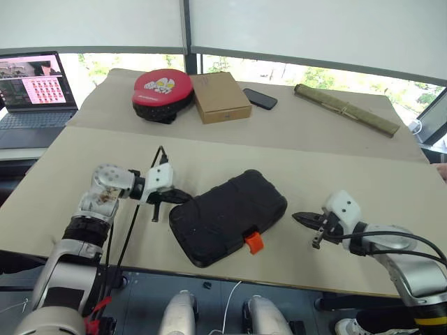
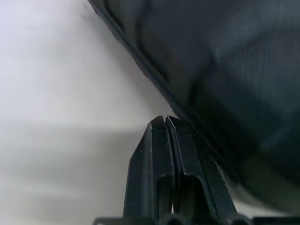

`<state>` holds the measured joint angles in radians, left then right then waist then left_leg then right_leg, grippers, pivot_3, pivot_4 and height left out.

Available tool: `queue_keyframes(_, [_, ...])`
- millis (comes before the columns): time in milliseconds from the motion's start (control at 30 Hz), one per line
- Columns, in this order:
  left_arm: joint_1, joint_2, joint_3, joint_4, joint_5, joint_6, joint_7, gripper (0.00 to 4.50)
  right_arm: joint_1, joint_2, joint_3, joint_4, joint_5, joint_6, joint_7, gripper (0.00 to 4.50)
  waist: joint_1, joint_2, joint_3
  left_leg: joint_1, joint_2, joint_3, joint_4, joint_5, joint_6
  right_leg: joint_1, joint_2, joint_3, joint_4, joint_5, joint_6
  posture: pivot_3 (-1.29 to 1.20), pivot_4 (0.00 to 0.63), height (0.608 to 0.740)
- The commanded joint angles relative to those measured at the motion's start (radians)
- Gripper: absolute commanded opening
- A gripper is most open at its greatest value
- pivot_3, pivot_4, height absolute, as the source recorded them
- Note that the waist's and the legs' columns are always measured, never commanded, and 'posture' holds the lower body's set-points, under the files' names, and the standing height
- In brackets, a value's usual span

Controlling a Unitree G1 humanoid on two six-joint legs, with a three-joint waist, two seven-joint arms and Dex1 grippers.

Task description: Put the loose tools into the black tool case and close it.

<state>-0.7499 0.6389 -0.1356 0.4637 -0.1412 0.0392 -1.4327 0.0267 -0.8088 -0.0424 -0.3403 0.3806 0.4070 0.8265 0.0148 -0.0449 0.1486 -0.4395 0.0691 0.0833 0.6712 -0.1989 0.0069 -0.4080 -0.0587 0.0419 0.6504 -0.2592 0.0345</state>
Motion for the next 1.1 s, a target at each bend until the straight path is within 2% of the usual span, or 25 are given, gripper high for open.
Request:
queue_keyframes(33, [-0.071,0.032,0.019,-0.185,-0.123,0.245,-0.062,0.1,0.071,-0.04,-0.04,-0.141,0.107,0.038,0.103,0.0,-0.003,0.0,0.0,0.0,0.0,0.0,0.0,0.0,0.0,0.0,0.0,0.0,-0.001,0.0,0.0,0.0,0.15,0.74])
queue_keyframes(100, [-0.059,0.03,-0.029,-0.28,-0.131,0.276,-0.094,0.1,0.097,-0.059,-0.021,-0.194,0.125,0.06,0.129,0.0,-0.004,0.0,0.0,0.0,-0.001,0.0,0.0,0.0,0.0,0.001,-0.001,0.001,-0.001,0.0,0.001,0.0,0.15,0.74])
queue_keyframes(200, [-0.02,0.004,-0.119,-0.328,-0.069,0.195,-0.106,0.1,0.091,-0.069,0.038,-0.237,0.104,0.098,0.127,0.0,-0.005,0.002,-0.001,0.002,-0.001,0.001,0.0,0.0,0.0,0.003,-0.001,0.001,-0.001,0.0,0.001,0.0,0.15,0.74])
queue_keyframes(433, [0.002,-0.081,-0.25,-0.196,0.09,-0.028,-0.025,0.1,-0.005,-0.016,0.162,-0.218,0.04,0.176,0.05,0.0,-0.004,0.002,-0.001,0.004,0.0,0.0,0.001,0.0,0.0,0.004,0.0,0.001,-0.001,-0.001,-0.001,0.0,0.15,0.74])
queue_keyframes(833, [0.012,-0.106,-0.261,-0.186,0.083,-0.056,0.009,0.1,-0.064,0.023,0.201,-0.284,0.086,0.296,0.021,0.0,-0.003,0.003,-0.002,0.004,0.0,0.0,0.001,0.0,0.0,0.004,0.0,0.001,-0.002,-0.001,0.0,0.0,0.15,0.74])
queue_keyframes(1000, [0.009,-0.101,-0.255,-0.198,0.075,-0.05,0.012,0.1,-0.013,-0.071,0.1,-0.367,0.189,0.332,0.118,0.0,0.0,0.003,-0.002,0.004,-0.001,0.0,0.001,0.0,0.0,0.004,-0.001,0.001,-0.002,-0.001,0.0,0.0,0.15,0.74])
queue_keyframes(1100, [0.0,-0.107,-0.255,-0.184,0.077,-0.054,0.019,0.1,-0.041,-0.06,0.064,-0.365,0.242,0.361,0.094,0.0,-0.003,0.002,-0.002,0.004,0.0,0.0,0.001,0.0,0.0,0.005,-0.001,0.001,-0.002,-0.001,0.0,0.0,0.15,0.74])
